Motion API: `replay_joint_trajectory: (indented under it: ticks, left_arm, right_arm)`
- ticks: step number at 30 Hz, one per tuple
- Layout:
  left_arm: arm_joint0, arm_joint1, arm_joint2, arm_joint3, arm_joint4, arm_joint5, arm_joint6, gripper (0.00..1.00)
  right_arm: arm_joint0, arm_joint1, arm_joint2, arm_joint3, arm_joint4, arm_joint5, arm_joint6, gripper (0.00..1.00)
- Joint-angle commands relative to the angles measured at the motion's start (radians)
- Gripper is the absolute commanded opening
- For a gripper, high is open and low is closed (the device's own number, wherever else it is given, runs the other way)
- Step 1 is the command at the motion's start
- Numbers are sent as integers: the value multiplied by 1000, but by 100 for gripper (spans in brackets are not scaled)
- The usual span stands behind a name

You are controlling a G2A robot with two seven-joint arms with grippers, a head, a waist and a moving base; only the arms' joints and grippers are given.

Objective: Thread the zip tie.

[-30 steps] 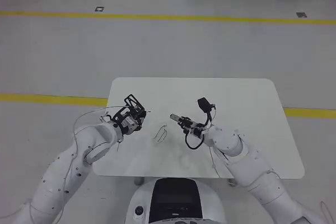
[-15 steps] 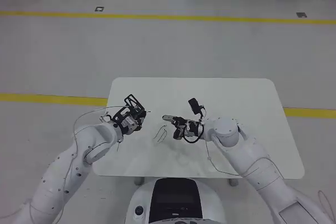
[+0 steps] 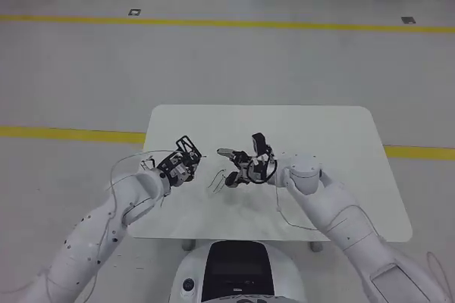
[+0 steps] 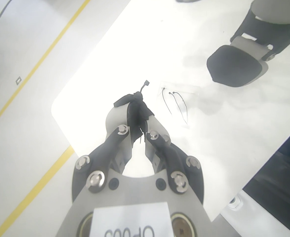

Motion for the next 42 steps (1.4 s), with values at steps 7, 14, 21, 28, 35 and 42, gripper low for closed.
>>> replay_joint_trajectory:
  ticks: [7,14,21,28,35,42]
  left_arm:
    - [3,3,0,-6,20,3,23,0]
    - [-3,-1,40,5,51,0,33,0]
    - [-4,-4,51,7,57,6,34,0]
    - [-4,-4,51,7,57,6,34,0]
    - [-4,-4,51,7,57,6,34,0]
    - [-4,-4,51,7,57,6,34,0]
  right_arm:
    - [14,-3,-6,21,11,0,3,100]
    - [-16,-4,5,-10,23,-23,-54,100]
    - [-21,-6,4,-26,29,-34,-59,100]
    - [-39,-6,-1,-43,14,-44,-76,100]
    - [-46,-6,-3,-51,1,-47,-87,46]
    - [-53,-9,-1,-58,-3,-58,-108,34]
